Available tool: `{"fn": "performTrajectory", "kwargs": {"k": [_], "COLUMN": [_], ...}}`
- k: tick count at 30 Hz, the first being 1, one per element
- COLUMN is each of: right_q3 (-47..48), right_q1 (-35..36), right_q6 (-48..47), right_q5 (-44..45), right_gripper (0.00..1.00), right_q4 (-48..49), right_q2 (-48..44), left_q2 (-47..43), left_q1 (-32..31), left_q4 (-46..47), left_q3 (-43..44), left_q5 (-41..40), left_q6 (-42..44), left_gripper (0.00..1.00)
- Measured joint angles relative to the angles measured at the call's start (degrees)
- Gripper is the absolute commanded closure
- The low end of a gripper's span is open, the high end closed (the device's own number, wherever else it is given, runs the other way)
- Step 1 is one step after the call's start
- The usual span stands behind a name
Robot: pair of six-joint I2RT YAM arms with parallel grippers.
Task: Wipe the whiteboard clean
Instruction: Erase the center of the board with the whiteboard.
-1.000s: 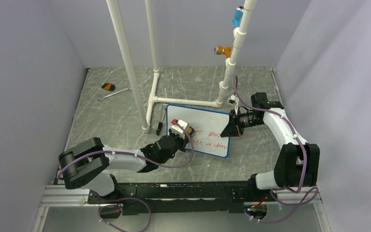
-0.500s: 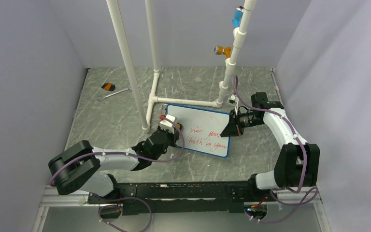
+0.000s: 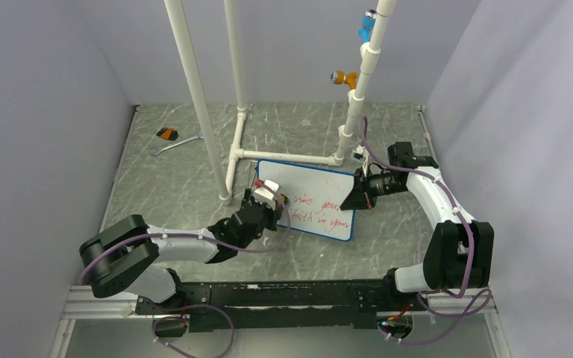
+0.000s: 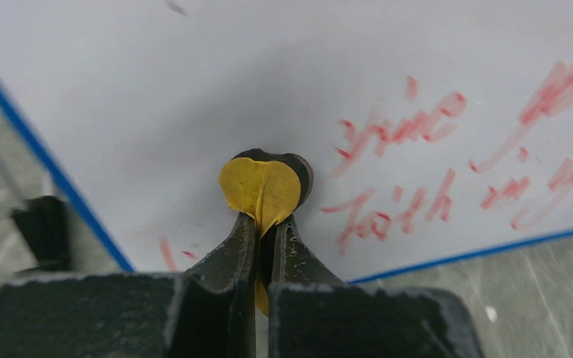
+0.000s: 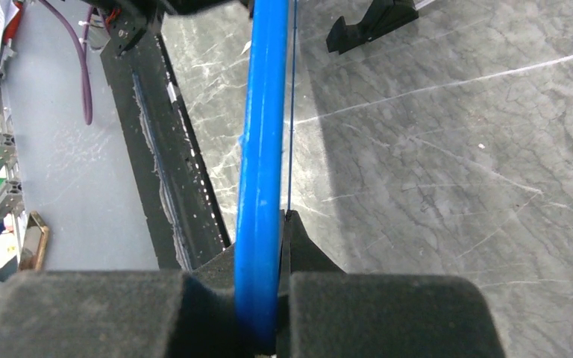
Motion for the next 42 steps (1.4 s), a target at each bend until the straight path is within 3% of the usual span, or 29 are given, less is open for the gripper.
{"fn": "performTrajectory", "kwargs": {"k": [7, 16, 22, 34, 42], "right_q3": [0.0, 0.0, 0.0, 0.0, 0.0], "right_q1": [-0.02, -0.11, -0.11, -0.09, -0.13], "right_q6": [0.24, 0.35, 0.33, 0.63, 0.66], "right_q5": [0.02, 0.26, 0.33, 0.31, 0.28], "right_gripper": [1.0, 1.0, 1.0, 1.0, 1.0], "right_q4": [0.61, 0.72, 0.83, 1.33, 0.35], "right_q2": [0.0, 0.0, 0.0, 0.02, 0.04], "left_q2": [-2.56, 3.67, 5.49, -1.44, 3.54], "left_q1": [4.79, -3.96, -5.73, 3.67, -5.31], "left_q4": [-5.4, -5.27, -5.66, -7.93, -4.37], "left_q3": [2.91, 8.28, 9.79, 5.86, 6.34], "left_q5": [0.37, -0.98, -3.32, -0.63, -1.14], "left_q6": [-0.76, 0.31, 0.0, -3.69, 0.17], "left_gripper": [1.0, 1.0, 1.0, 1.0, 1.0]}}
